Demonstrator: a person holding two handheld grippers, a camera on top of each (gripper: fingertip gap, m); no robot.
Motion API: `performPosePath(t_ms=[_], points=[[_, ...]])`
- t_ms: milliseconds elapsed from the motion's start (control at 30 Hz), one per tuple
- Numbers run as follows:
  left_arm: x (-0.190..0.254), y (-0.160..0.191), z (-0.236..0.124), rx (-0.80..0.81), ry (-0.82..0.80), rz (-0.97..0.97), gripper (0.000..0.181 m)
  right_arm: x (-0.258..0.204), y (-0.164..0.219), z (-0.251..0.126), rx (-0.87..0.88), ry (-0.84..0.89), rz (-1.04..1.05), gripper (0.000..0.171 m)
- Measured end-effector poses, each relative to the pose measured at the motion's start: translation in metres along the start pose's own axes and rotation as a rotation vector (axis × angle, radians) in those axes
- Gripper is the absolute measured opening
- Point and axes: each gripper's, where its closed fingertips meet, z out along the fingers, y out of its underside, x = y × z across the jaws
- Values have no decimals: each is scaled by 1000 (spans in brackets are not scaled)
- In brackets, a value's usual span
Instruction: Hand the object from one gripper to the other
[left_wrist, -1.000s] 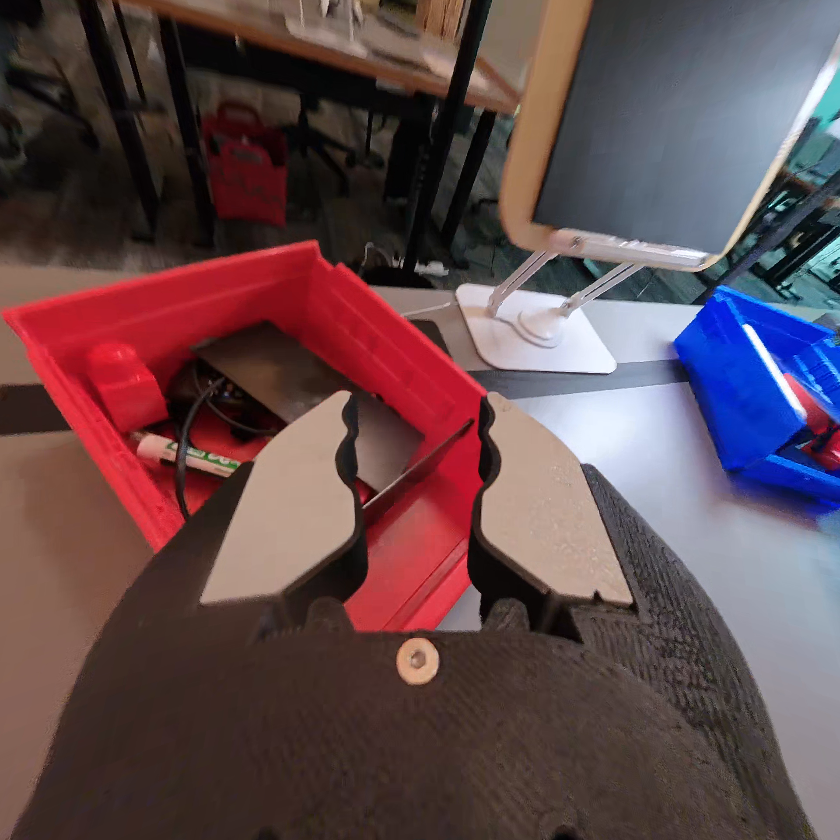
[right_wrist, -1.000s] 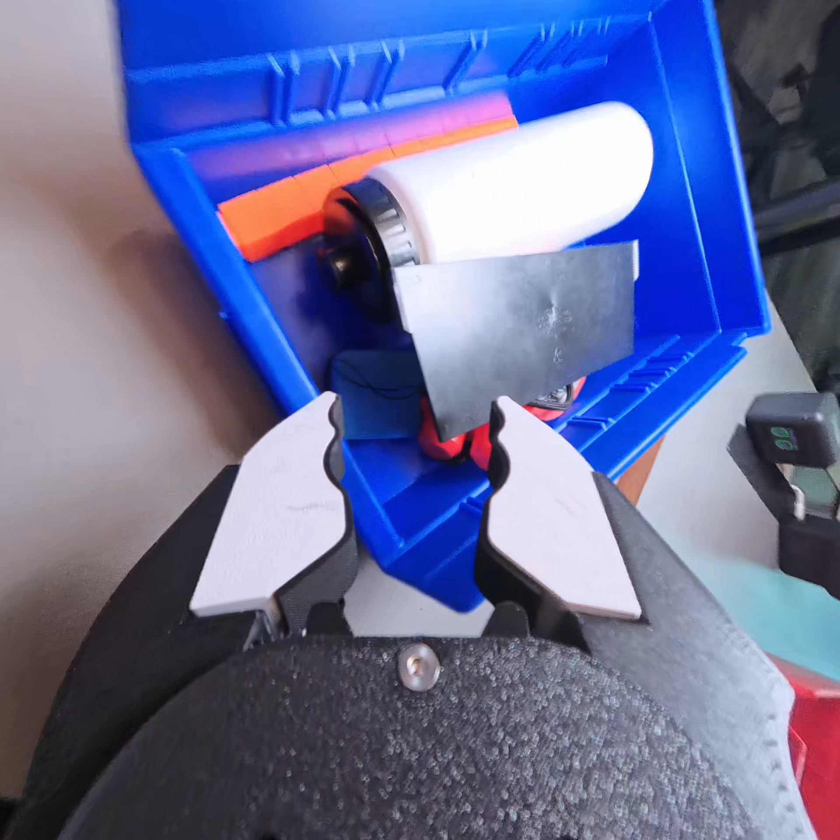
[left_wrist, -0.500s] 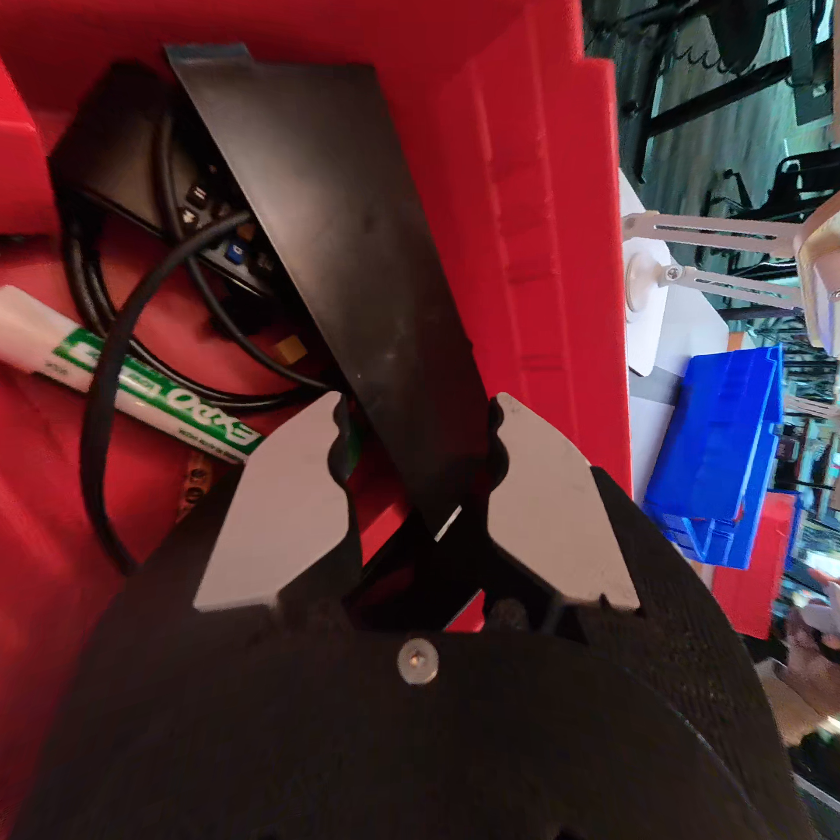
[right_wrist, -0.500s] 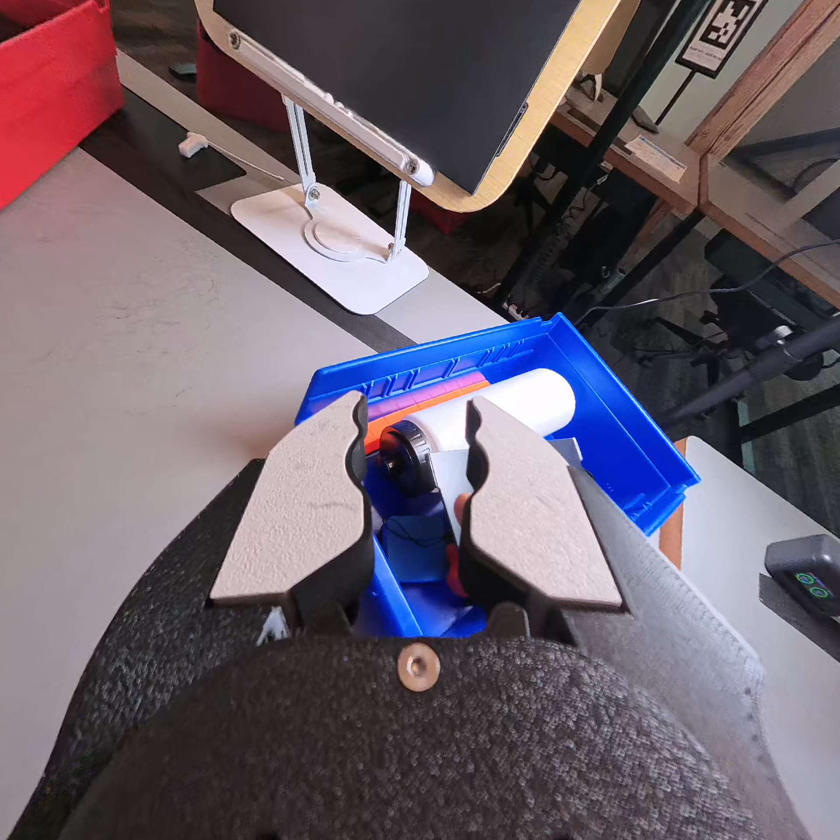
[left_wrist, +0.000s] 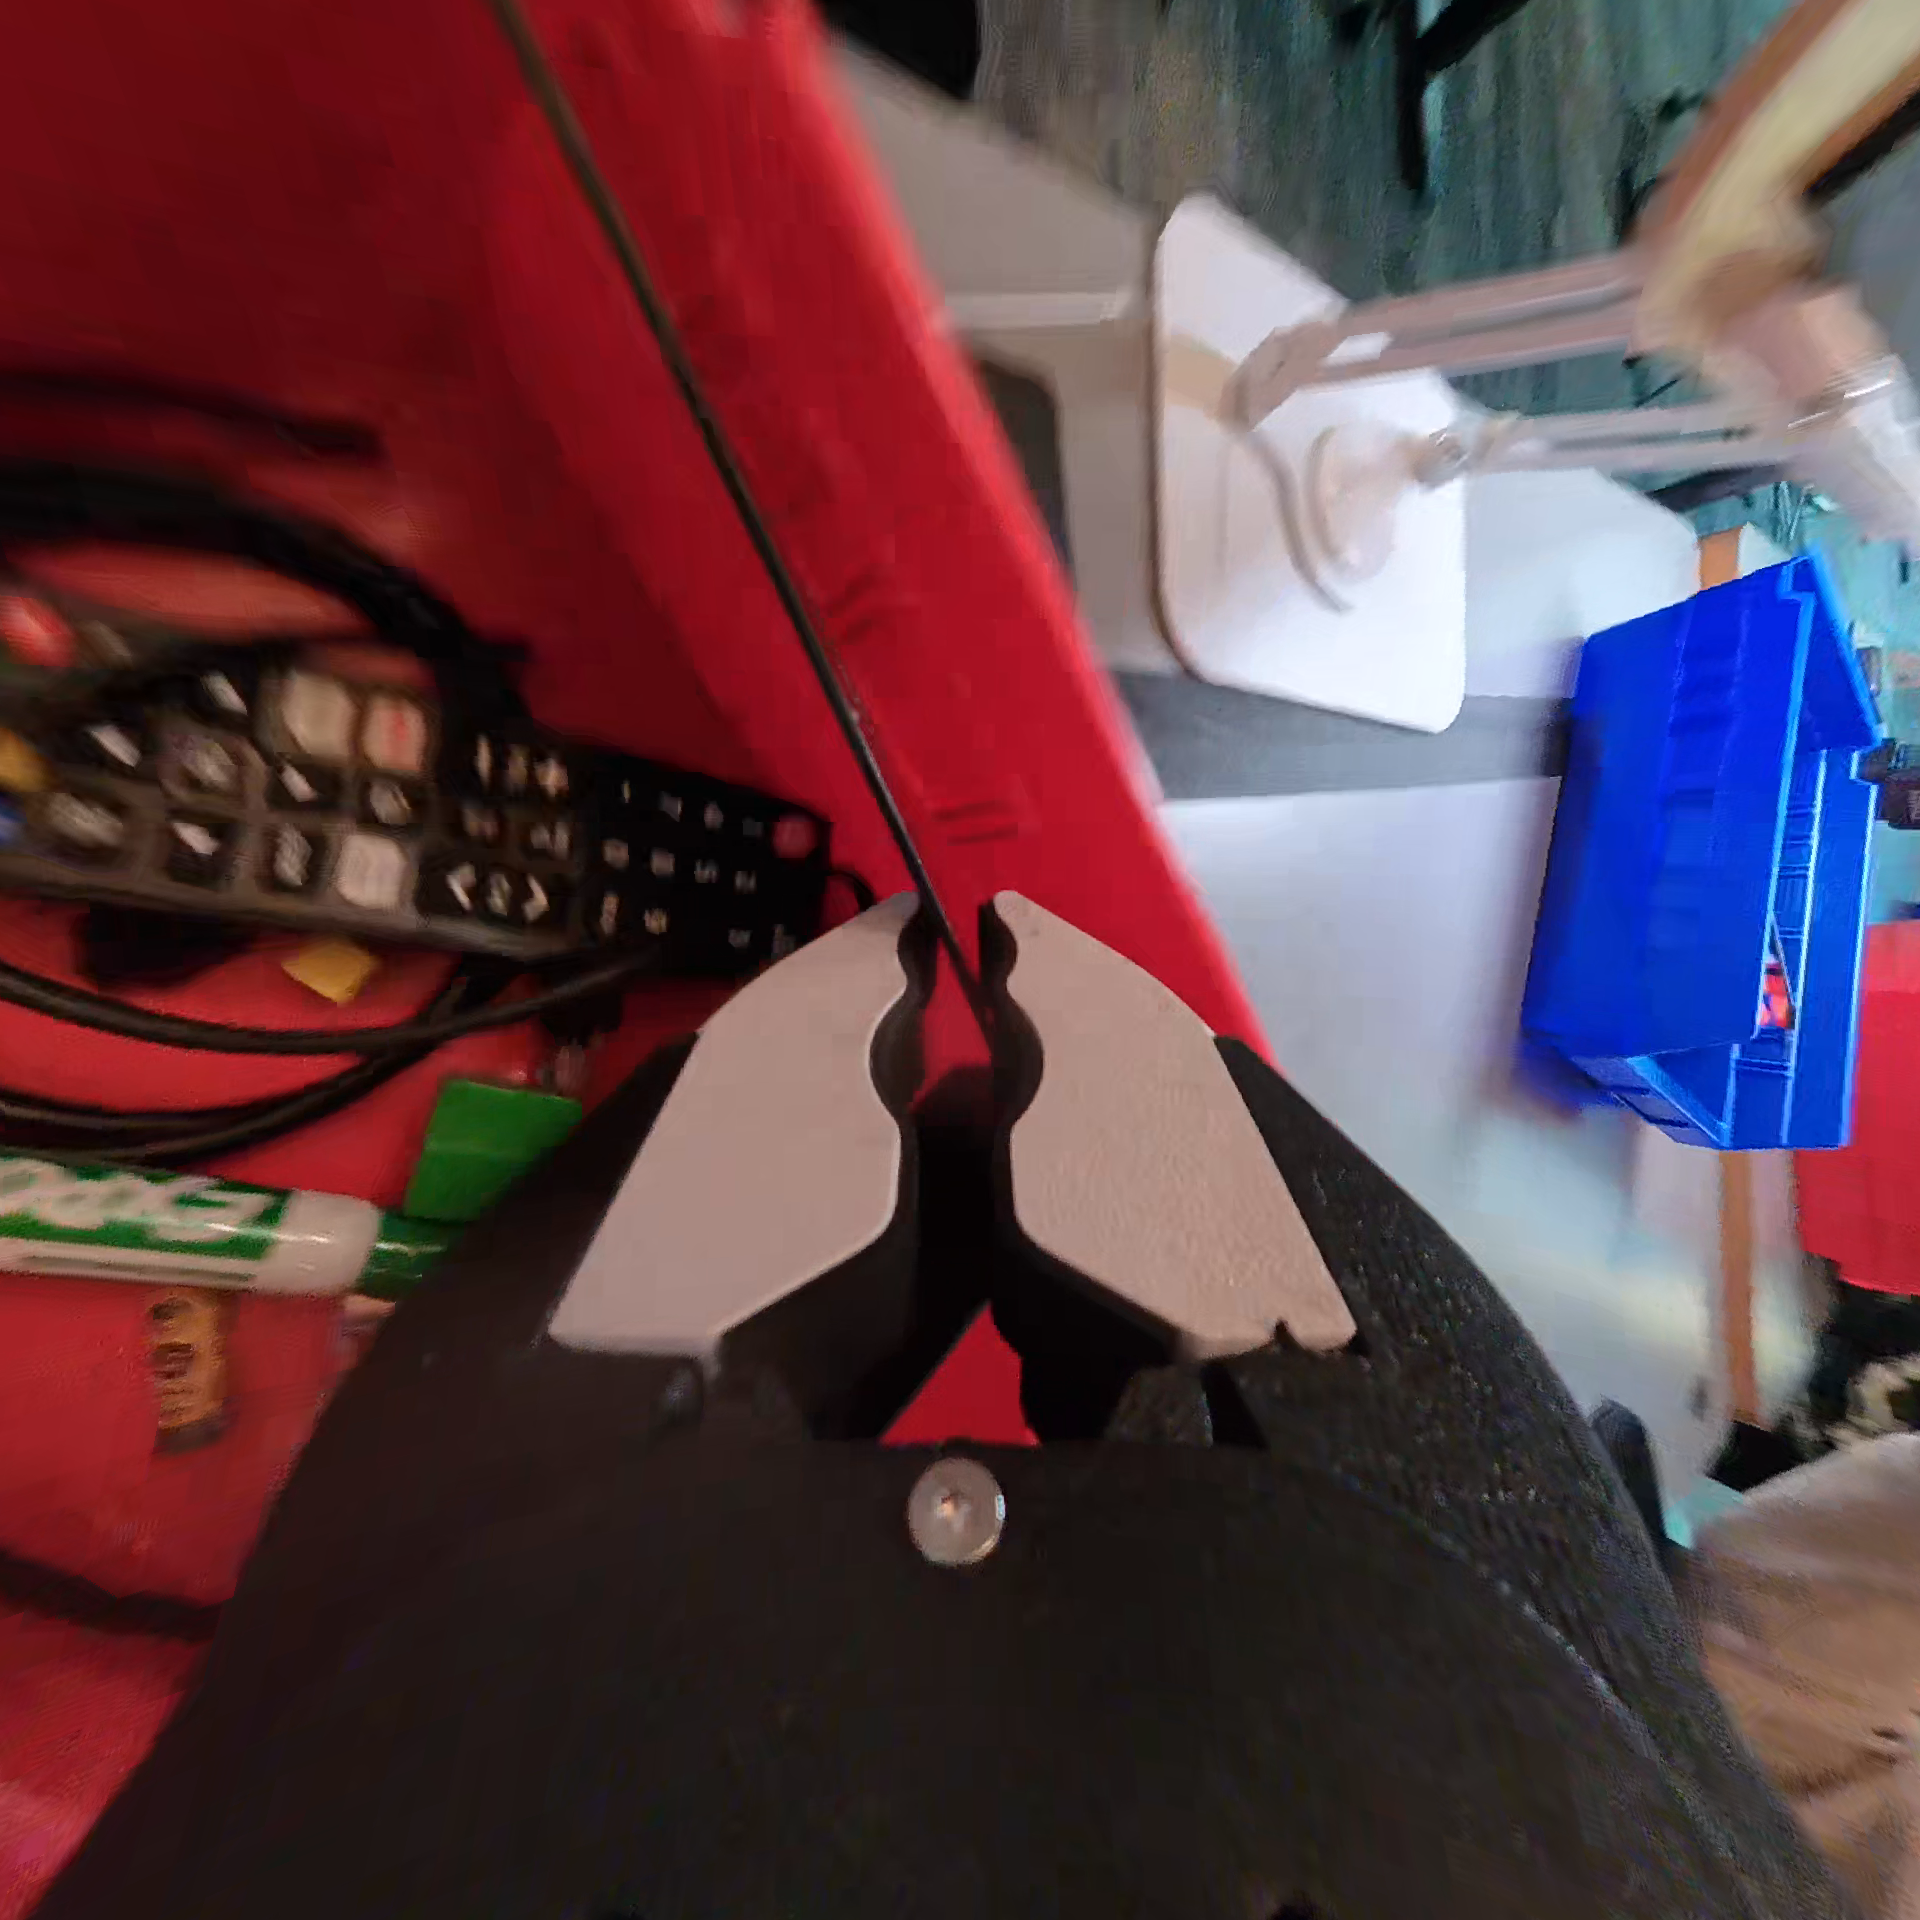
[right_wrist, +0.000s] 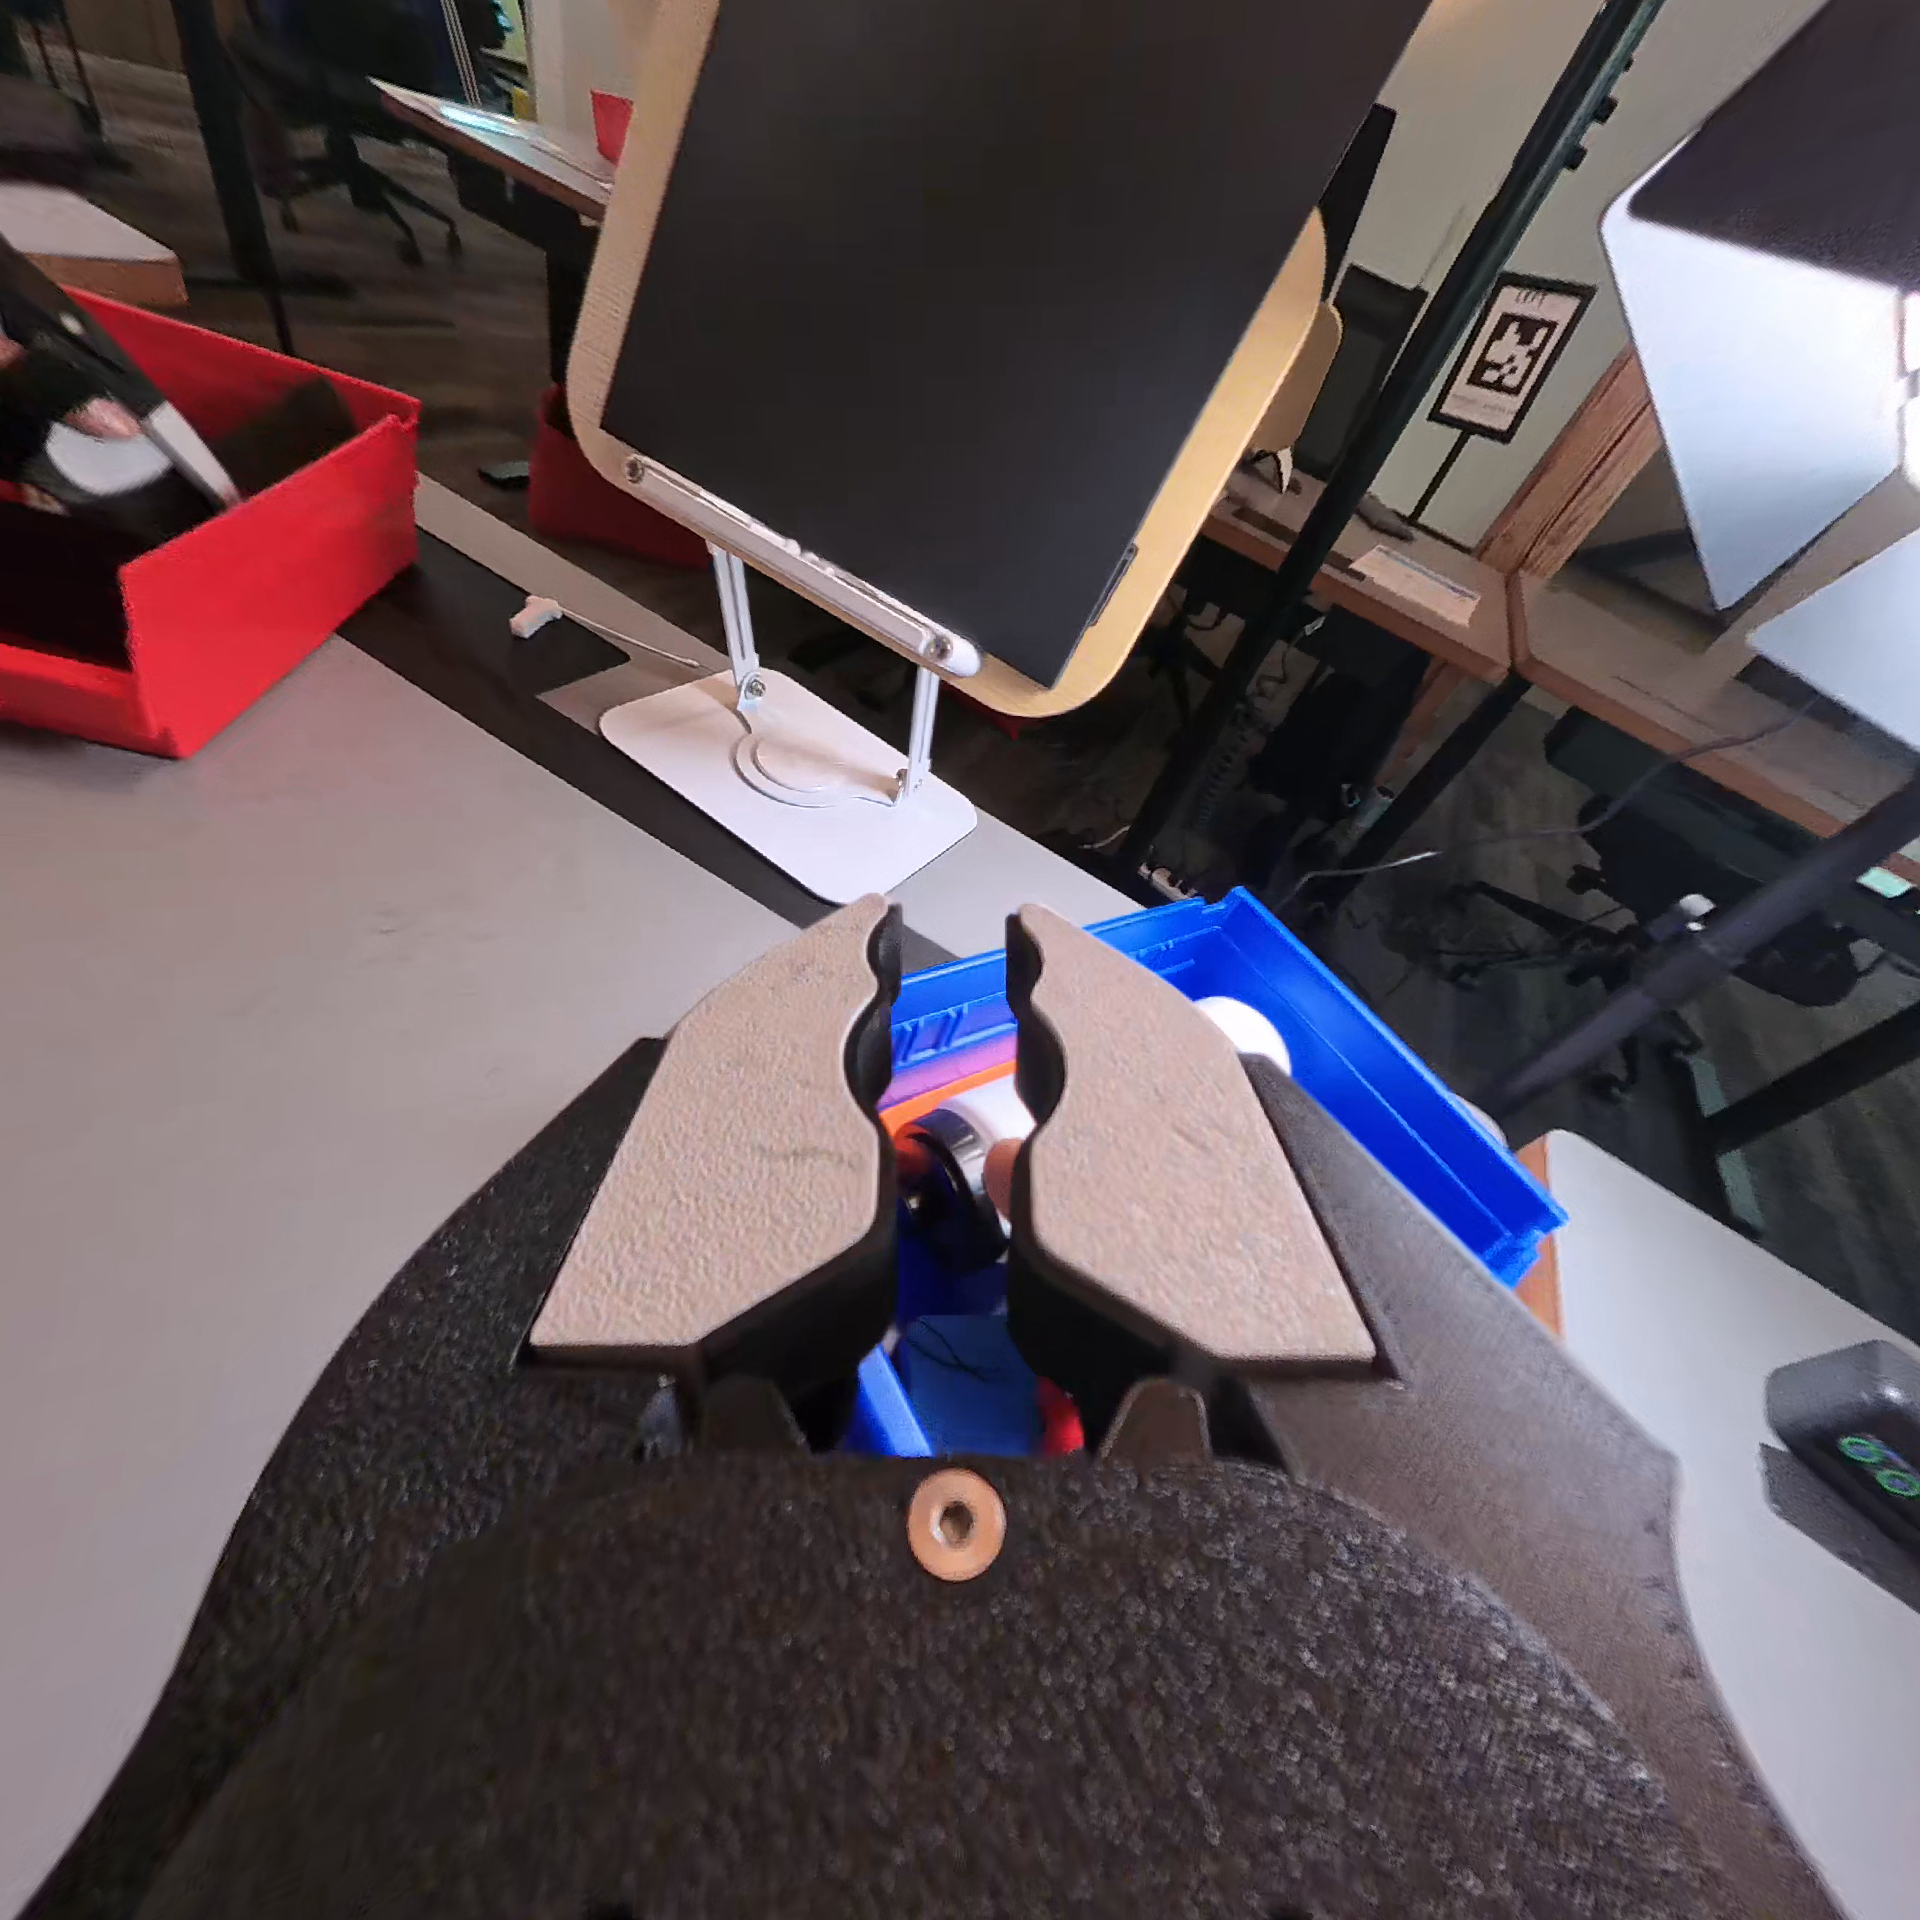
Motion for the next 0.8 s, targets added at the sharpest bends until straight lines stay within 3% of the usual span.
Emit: performPosePath(t_ms=[100, 167, 233, 333, 467, 567, 633, 667, 733, 800], points=[[29, -40, -54, 207, -25, 193, 5, 4, -10, -10, 33, 31, -38, 18], [71, -53, -99, 344, 19, 387, 3, 1, -23, -17, 99, 1, -11, 18], [126, -43, -137, 454, 127, 546, 2, -10, -36, -20, 168, -65, 47, 18], [211, 12, -168, 528, 389, 719, 2, -44, -54, -16, 260, -229, 121, 18], [296, 109, -168, 559, 783, 820, 1, -118, -74, -6, 354, -475, 194, 22], [338, 163, -151, 550, 1018, 792, 2, -188, -82, 1, 409, -704, 334, 46], [359, 188, -138, 502, 1133, 754, 2, -223, -85, 2, 438, -835, 464, 50], [365, 196, -129, 480, 1142, 750, 1, -233, -87, -1, 472, -873, 511, 40], [370, 204, -119, 474, 1138, 747, 3, -240, -93, -16, 568, -950, 541, 2], [371, 206, -126, 471, 1194, 708, 8, -239, -95, -22, 589, -973, 528, 2]])
